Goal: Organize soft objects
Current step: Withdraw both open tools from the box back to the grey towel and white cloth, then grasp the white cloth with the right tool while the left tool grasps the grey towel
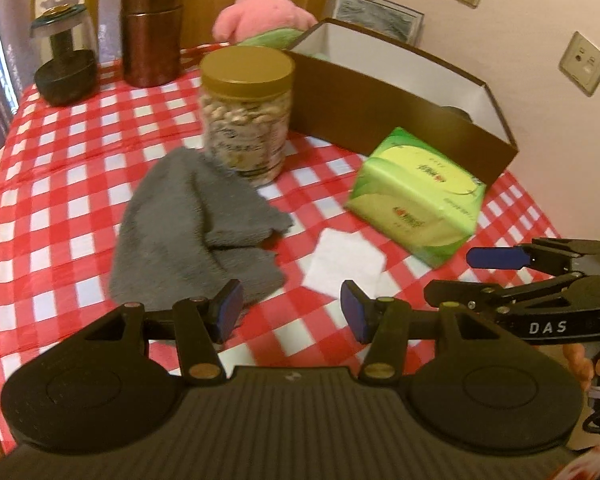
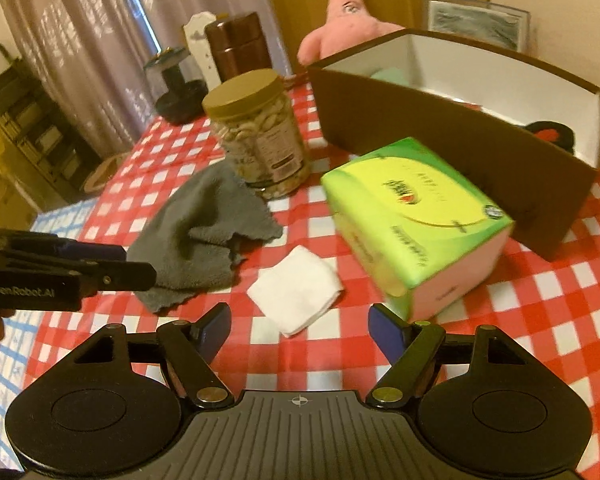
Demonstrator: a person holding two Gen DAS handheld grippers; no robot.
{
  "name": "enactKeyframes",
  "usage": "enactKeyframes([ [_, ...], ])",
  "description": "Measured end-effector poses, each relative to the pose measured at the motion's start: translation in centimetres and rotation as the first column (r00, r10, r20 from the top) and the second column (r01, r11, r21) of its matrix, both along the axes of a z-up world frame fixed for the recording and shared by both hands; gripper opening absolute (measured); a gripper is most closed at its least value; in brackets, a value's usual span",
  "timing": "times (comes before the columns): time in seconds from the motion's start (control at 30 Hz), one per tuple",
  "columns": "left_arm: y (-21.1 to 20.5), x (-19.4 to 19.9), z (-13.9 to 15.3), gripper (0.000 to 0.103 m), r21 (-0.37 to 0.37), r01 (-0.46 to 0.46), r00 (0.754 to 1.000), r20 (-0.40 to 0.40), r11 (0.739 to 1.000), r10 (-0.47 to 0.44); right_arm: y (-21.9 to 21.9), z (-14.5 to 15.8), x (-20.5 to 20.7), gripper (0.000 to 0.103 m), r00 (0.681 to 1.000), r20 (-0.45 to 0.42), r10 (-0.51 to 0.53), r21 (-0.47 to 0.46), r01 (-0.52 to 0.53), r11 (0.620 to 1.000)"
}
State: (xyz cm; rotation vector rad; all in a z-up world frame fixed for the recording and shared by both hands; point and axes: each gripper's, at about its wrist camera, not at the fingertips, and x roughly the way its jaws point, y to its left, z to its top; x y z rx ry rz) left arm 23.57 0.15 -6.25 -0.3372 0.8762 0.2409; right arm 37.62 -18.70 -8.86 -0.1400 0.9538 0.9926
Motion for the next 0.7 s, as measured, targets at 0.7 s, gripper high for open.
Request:
enactKeyframes([
  [0.7,6.2,-0.9,-3.9,0.051,0.014,-0.026,0.998,-0.050,1.000,0.027,7.8,-7.1,0.7,0.076,0.993,0.081,-0.082,-0.136,0.092,0.986],
])
